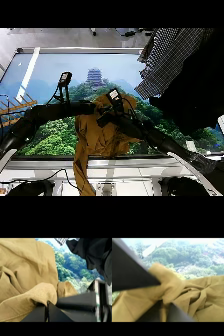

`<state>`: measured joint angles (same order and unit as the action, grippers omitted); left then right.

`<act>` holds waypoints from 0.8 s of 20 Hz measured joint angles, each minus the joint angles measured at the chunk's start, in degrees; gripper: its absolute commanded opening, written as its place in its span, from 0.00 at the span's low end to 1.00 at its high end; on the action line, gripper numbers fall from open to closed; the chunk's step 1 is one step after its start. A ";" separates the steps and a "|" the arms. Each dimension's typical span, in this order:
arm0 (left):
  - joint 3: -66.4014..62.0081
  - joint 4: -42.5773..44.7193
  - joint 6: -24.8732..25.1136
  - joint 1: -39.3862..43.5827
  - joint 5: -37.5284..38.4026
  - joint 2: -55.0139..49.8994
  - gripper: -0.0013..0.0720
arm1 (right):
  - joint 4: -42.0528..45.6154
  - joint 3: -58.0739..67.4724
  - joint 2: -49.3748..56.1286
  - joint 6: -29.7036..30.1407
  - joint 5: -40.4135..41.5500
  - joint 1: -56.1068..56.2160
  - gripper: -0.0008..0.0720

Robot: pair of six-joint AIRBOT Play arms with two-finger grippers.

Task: Fold the clothes and pants, and hang the long-sleeved shirts on hangers.

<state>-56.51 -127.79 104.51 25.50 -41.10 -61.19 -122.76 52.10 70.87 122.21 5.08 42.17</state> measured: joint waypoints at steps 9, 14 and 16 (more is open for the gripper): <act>0.04 1.07 0.02 -0.63 -0.87 -1.05 0.06 | 4.59 2.19 -6.38 -5.44 19.80 -0.83 0.55; 0.04 -0.70 -1.03 0.52 1.97 -4.72 0.06 | 6.47 1.27 -7.63 -16.65 24.26 0.63 0.63; 0.04 -1.18 -1.16 1.70 2.84 -5.77 0.06 | 6.78 0.87 -6.01 -20.68 20.74 2.71 0.55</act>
<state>-56.47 -128.97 103.35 27.20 -38.26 -66.96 -115.98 52.97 64.86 101.54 25.82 44.88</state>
